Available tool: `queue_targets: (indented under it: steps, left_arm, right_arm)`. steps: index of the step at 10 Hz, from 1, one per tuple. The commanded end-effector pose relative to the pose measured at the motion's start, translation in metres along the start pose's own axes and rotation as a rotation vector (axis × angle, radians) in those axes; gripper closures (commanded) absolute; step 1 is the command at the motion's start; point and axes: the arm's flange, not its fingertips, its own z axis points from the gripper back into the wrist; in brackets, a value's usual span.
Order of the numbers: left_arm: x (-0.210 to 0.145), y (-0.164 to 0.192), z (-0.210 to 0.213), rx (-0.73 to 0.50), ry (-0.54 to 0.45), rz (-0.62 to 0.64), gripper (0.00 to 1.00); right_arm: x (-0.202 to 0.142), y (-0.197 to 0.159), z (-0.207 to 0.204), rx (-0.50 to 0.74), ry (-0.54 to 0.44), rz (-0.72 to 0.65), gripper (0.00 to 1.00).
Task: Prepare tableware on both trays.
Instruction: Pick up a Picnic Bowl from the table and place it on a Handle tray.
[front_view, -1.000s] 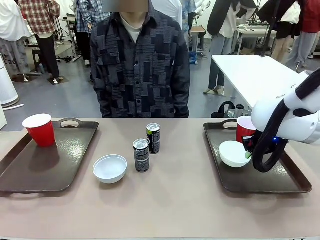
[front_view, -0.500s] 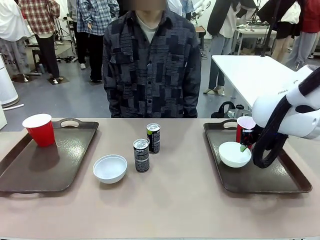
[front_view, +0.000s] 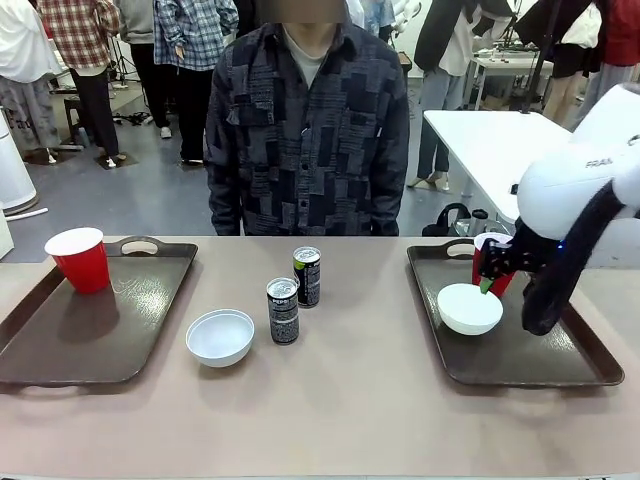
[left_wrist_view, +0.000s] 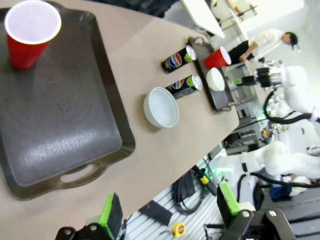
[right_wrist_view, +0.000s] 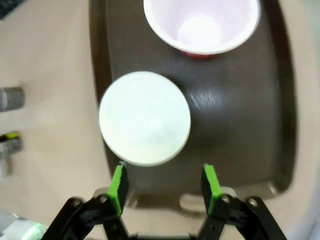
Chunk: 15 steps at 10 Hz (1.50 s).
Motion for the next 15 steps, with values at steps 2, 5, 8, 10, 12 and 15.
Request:
queue_targets:
  steps: [2,5,8,10,12,15]
  left_arm:
    - [-0.001,0.001,0.002,-0.006,-0.006,0.001,0.0]
    - [-0.001,0.001,0.002,-0.006,-0.006,0.001,0.0]
    - [-0.001,0.001,0.002,-0.006,-0.006,0.001,0.0]
    - [-0.001,0.001,0.002,-0.006,-0.006,0.001,0.0]
    - [-0.001,0.001,0.002,-0.006,-0.006,0.001,0.0]
    - [-0.001,0.001,0.002,-0.006,-0.006,0.001,0.0]
  right_arm:
    - [-0.067,0.004,0.055,-0.1,0.007,0.0,0.0]
    - [-0.09,0.001,0.089,-0.049,0.063,0.044,0.0]
    - [-0.062,0.012,0.086,-0.079,0.028,0.019,0.0]
    - [-0.062,0.012,0.086,-0.079,0.028,0.019,0.0]
    - [-0.062,0.012,0.086,-0.079,0.028,0.019,0.0]
    - [-0.062,0.012,0.086,-0.079,0.028,0.019,0.0]
